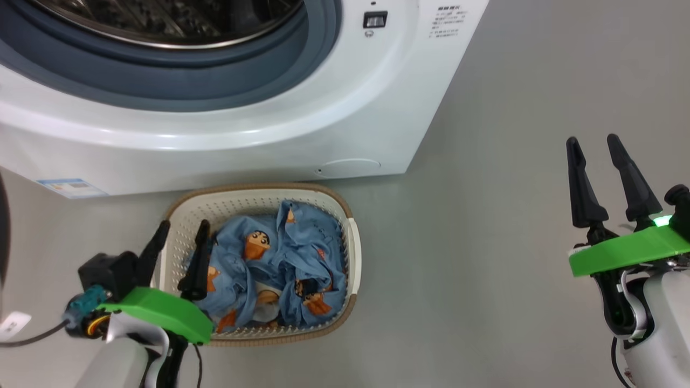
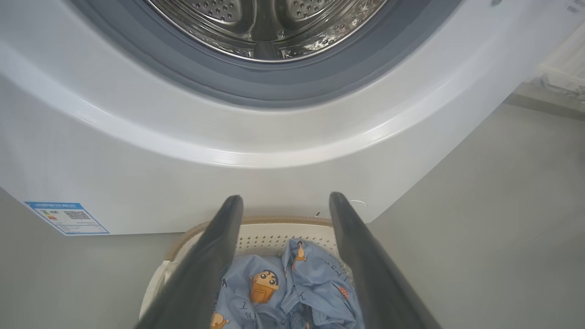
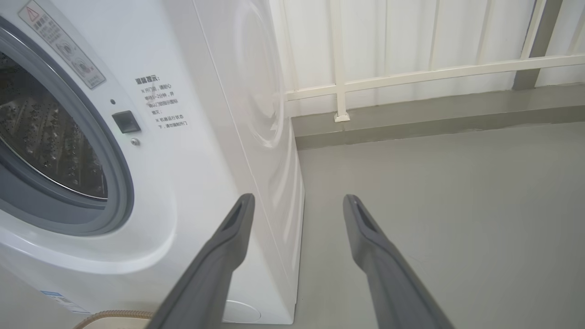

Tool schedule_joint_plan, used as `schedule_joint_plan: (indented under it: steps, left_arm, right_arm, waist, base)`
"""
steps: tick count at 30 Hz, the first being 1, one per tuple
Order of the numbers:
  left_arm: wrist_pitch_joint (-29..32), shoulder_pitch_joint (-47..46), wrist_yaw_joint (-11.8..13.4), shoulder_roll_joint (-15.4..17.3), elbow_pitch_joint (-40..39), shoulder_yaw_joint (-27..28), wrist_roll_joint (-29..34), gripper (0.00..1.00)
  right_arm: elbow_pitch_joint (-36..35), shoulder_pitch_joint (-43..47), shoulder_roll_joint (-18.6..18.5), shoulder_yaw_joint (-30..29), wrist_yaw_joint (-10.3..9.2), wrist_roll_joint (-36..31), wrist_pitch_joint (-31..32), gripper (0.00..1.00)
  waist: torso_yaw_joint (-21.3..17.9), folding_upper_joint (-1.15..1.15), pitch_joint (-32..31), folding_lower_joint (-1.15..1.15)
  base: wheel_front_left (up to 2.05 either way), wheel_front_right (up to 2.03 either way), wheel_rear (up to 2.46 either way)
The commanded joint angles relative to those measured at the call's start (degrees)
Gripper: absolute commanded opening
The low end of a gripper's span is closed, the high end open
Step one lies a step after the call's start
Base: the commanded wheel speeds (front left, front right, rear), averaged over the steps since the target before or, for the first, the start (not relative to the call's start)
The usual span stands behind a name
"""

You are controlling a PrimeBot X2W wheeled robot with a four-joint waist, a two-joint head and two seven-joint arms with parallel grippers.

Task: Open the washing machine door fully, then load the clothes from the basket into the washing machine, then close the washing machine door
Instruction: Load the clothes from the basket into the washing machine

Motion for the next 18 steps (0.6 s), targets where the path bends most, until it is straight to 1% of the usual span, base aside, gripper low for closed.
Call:
schedule_joint_plan:
  steps: [1,5,8,18]
  left_arm:
    - [-0.05,-1.82,-0.55,1.13,-0.16,1.55,-0.68,1.00]
    - [0.80,-4.17,-2.48,0.15,3.37,0.34,-1.20,1.00]
    - [1.11,-6.22,-3.47,-0.43,6.47,-0.56,-1.17,1.00]
    - [2.50,-13.97,-5.71,-2.71,17.29,-3.62,-1.49,1.00]
  right_arm:
    - [-1.61,-0.87,-0.45,0.51,0.33,-0.58,-0.53,1.00]
    - [-2.08,-1.69,-0.29,0.40,0.33,-0.67,-0.53,1.00]
    - [-2.47,-2.28,-0.17,0.34,0.33,-0.86,-0.53,1.00]
    - [-4.05,-5.35,0.42,0.99,0.33,-1.30,-0.53,1.00]
  waist:
    - [-0.54,0.00,1.66,0.00]
    - [-0.90,0.00,4.04,0.00]
    - [-1.29,0.00,5.90,0.00]
    - [-3.70,0.00,12.54,0.00]
  base:
    - [0.00,0.00,0.00]
    - [0.00,0.00,0.00]
    - [0.00,0.00,0.00]
    - [0.00,0.00,0.00]
